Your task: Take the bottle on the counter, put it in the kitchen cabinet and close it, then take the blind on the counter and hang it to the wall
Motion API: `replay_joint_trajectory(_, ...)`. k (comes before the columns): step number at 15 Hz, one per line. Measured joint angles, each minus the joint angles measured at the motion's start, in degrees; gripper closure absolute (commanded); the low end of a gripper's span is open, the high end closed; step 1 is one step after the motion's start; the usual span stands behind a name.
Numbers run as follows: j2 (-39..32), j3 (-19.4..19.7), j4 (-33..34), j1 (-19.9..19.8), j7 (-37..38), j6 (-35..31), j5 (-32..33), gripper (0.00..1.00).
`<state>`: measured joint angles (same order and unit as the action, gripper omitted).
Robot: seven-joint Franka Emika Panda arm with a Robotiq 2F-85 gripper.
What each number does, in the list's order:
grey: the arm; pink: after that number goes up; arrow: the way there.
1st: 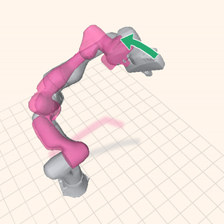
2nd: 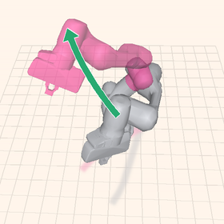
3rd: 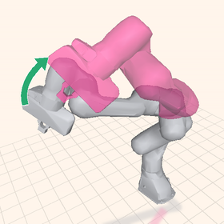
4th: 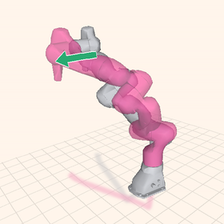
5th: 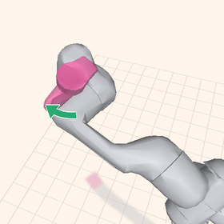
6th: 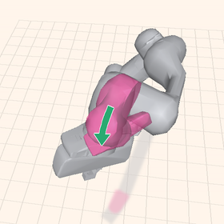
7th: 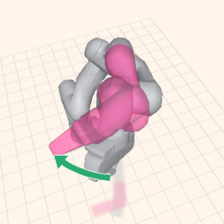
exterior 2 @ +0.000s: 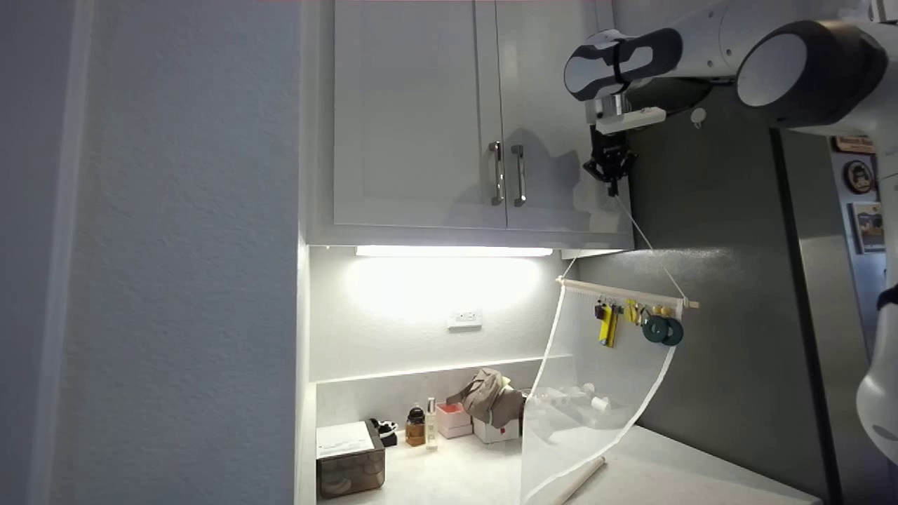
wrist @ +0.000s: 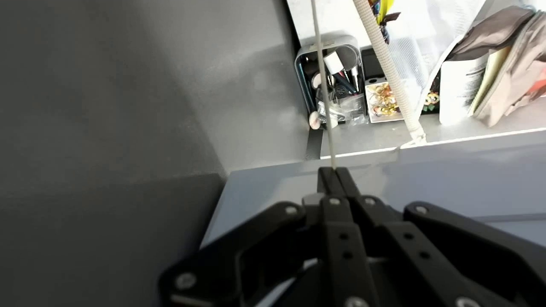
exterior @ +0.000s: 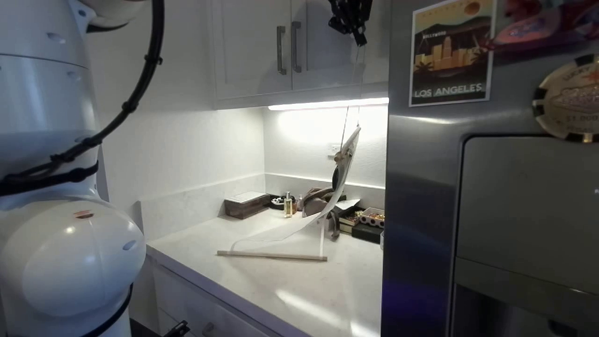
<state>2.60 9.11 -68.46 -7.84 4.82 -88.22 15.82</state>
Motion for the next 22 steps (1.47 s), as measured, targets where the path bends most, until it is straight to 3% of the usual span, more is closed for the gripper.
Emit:
replay_joint_trajectory(11,-5.11,1.44,14.72,-0.31,0.01,5.00,0.24,1.00)
replay_joint_trajectory(22,-11.00,4.18,26.89,-3.92,0.10,8.60,0.02,1.00)
